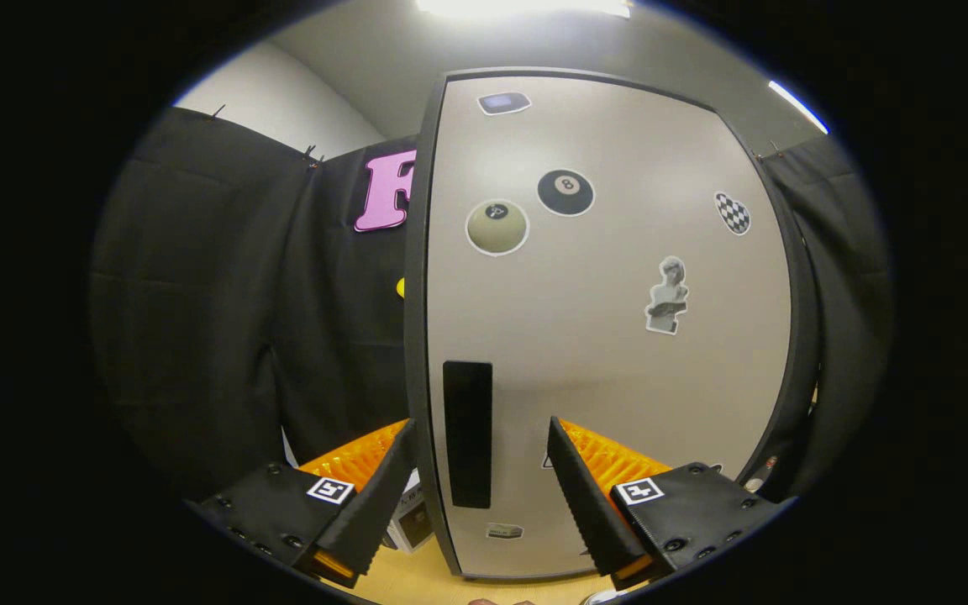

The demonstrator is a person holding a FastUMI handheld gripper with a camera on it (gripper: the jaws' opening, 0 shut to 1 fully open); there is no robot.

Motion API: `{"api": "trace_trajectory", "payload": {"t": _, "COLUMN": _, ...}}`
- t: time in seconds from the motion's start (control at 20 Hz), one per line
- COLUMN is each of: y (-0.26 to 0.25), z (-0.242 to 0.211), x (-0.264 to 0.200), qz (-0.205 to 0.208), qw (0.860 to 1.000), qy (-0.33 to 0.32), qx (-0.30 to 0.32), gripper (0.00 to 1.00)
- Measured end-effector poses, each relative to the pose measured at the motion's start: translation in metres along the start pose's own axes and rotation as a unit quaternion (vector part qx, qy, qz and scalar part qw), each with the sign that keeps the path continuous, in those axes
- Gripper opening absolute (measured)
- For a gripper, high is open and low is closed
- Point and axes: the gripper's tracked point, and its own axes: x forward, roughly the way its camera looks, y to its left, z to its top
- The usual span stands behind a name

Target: Open the shoe cabinet door, grab the shoes and put them into the shoe cabinet, then close the shoe cabinet door.

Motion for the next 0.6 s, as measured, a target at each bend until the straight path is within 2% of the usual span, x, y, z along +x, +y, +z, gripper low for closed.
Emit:
{"api": "trace_trajectory", "payload": {"t": 0.2, "y": -0.002, "z": -0.010, "x": 0.026, "qz": -0.011, "qw": 1.000, "qy": 0.017, "qx": 0.004, "gripper": 0.97}}
{"api": "trace_trajectory", "payload": {"t": 0.35, "y": 0.000, "z": -0.013, "x": 0.030, "qz": -0.019, "qw": 1.000, "qy": 0.023, "qx": -0.004, "gripper": 0.84}}
{"api": "trace_trajectory", "payload": {"t": 0.6, "y": 0.005, "z": -0.019, "x": 0.035, "qz": -0.025, "qw": 0.998, "qy": 0.053, "qx": 0.022, "gripper": 0.39}}
